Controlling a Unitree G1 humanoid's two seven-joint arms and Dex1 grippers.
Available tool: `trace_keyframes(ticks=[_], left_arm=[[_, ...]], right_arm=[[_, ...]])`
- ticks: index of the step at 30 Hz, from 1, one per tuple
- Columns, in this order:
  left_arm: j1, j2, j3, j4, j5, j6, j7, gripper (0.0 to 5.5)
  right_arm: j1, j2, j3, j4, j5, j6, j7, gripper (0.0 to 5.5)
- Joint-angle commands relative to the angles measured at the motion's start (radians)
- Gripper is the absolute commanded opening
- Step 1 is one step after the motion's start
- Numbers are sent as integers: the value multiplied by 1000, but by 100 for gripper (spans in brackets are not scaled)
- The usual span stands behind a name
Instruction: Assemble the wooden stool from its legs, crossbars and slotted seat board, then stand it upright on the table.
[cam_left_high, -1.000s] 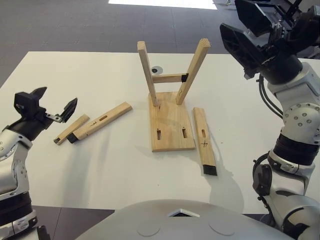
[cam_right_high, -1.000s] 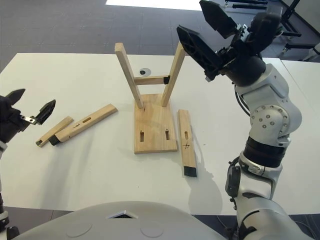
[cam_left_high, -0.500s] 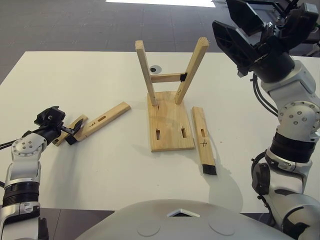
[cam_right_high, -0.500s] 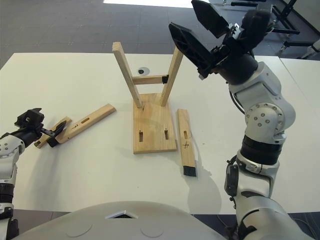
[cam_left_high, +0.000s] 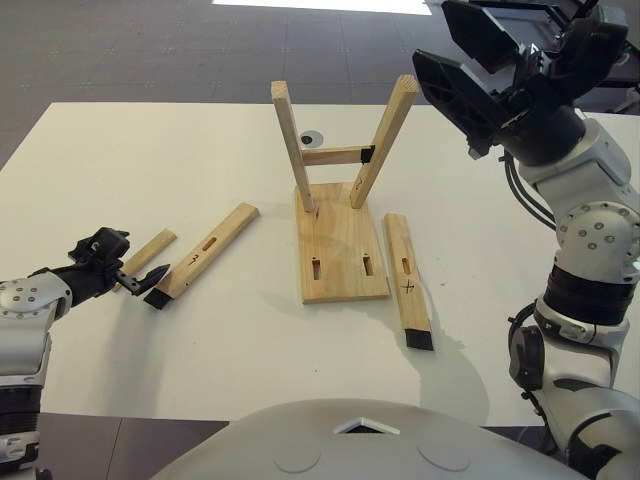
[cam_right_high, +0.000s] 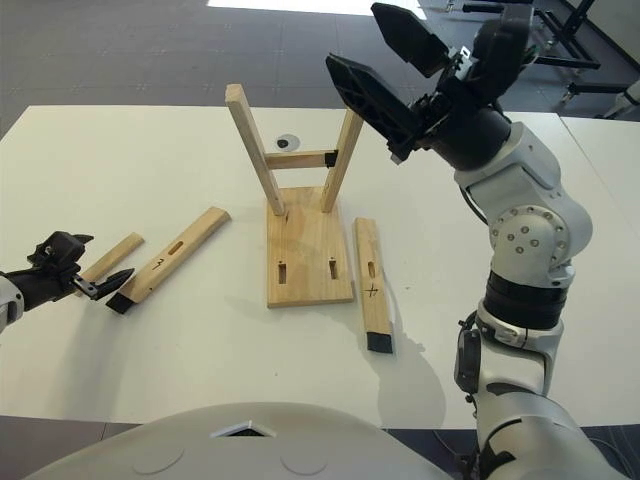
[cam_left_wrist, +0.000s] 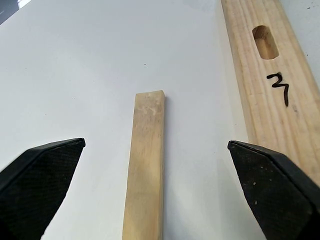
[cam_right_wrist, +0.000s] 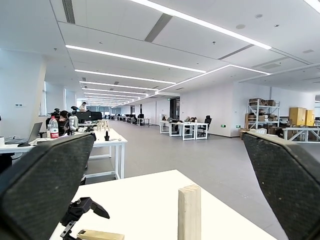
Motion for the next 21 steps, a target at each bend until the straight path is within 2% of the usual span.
trace_keyframes(ticks=[1,12,21], left_arm=[[21,44,32,-15,0,15,-10,524],[63,63,-18,-20,31,49,-34,524],[30,62,-12,7,-10,99,-63,396]], right_arm=[[-5,-12,-2,-13,-9,2,-12,540],[-16,-12,-15,-12,12,12,-28,540],[-32,-12,-16,-9,30,23,-40,540]])
